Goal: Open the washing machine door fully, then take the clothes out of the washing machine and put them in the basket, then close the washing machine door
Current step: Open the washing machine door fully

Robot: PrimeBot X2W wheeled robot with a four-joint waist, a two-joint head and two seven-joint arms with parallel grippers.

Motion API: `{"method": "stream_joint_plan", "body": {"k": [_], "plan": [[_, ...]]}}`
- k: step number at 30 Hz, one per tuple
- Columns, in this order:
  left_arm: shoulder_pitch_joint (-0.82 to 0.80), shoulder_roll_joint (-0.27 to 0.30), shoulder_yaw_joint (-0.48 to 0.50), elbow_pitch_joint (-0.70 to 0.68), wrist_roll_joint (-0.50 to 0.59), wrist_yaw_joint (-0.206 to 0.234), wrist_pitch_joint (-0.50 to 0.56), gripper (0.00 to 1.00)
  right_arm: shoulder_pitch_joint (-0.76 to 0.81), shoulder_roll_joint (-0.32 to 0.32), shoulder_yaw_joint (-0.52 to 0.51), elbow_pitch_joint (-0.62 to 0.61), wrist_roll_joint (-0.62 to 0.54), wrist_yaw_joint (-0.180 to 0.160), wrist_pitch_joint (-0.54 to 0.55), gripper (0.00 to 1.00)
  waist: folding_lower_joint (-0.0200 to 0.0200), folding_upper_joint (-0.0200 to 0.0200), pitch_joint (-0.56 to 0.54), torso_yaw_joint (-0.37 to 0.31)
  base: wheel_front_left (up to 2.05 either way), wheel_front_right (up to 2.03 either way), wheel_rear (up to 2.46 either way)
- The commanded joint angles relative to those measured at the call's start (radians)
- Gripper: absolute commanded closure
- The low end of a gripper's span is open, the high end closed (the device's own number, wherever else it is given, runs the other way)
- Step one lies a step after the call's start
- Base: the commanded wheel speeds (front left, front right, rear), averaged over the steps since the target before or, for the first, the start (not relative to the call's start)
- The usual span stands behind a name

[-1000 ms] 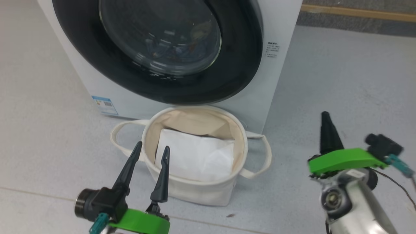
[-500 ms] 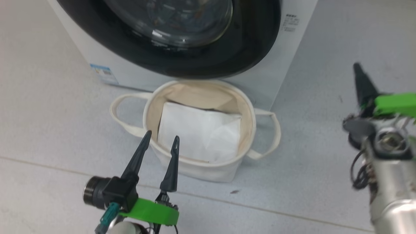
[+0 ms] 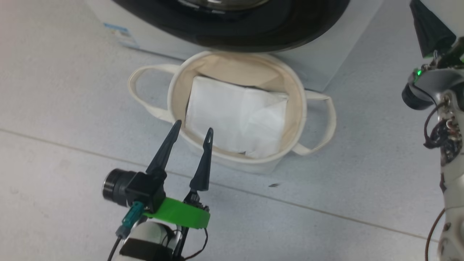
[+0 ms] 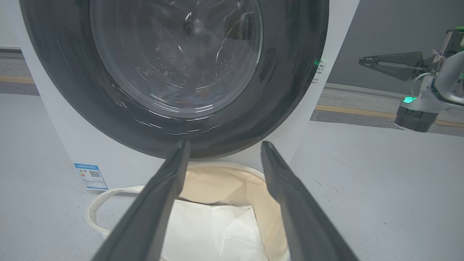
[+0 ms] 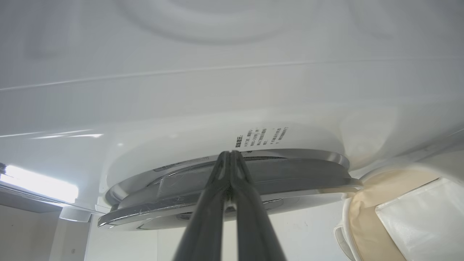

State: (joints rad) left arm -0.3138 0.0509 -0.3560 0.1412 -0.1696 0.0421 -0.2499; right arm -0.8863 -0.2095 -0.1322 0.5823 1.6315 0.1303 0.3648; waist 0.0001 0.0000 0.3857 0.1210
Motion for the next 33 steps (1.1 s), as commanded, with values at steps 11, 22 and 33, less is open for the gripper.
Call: {"method": "stream_joint_plan", "body": {"k": [11, 22, 33], "plan": [[-0.07, 0.0, -0.036, -0.016, -0.046, 0.035, -0.012, 0.0, -0.166, -0.026, 0.046, 0.121, 0.03, 0.0, 0.1, 1.0, 0.0, 0.0, 0.075, 0.077, 0.0, 0.0, 0.0], [-0.08, -0.001, -0.054, -0.023, -0.071, 0.055, -0.012, 0.0, -0.253, -0.037, 0.06, 0.219, 0.027, 0.0, 0.128, 1.0, 0.0, 0.0, 0.096, 0.112, 0.0, 0.0, 0.0], [-0.095, -0.001, -0.07, -0.021, -0.087, 0.065, -0.012, 0.0, -0.313, -0.002, 0.102, 0.325, 0.032, 0.0, 0.21, 1.0, 0.0, 0.0, 0.106, 0.116, 0.0, 0.0, 0.0]]}}
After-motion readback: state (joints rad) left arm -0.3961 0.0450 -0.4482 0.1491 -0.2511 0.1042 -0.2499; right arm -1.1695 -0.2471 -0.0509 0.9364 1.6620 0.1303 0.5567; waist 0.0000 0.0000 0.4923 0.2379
